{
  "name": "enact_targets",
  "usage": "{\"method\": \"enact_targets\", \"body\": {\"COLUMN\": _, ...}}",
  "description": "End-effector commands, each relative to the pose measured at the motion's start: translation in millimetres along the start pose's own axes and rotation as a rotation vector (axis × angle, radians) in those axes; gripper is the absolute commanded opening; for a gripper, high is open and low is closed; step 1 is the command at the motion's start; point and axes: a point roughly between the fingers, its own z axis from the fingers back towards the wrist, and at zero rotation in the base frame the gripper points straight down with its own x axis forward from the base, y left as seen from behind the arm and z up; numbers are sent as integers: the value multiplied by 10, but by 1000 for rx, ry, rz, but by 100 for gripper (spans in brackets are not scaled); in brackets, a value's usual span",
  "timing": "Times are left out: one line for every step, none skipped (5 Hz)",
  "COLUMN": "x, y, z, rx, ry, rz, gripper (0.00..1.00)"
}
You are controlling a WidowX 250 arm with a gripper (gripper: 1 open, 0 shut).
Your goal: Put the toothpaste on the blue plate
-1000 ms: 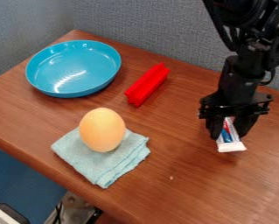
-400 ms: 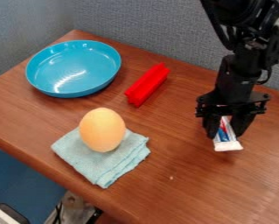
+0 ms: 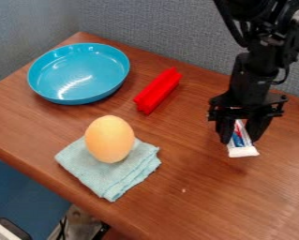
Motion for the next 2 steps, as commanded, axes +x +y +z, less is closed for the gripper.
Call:
{"method": "enact_targets", "body": {"x": 96, "y": 7, "z": 299, "rx": -70, "ry": -42, "rz": 6, "gripper": 0}}
{"method": "enact_targets", "body": {"x": 105, "y": 22, "z": 316, "rx": -69, "ry": -40, "rz": 4, "gripper": 0}}
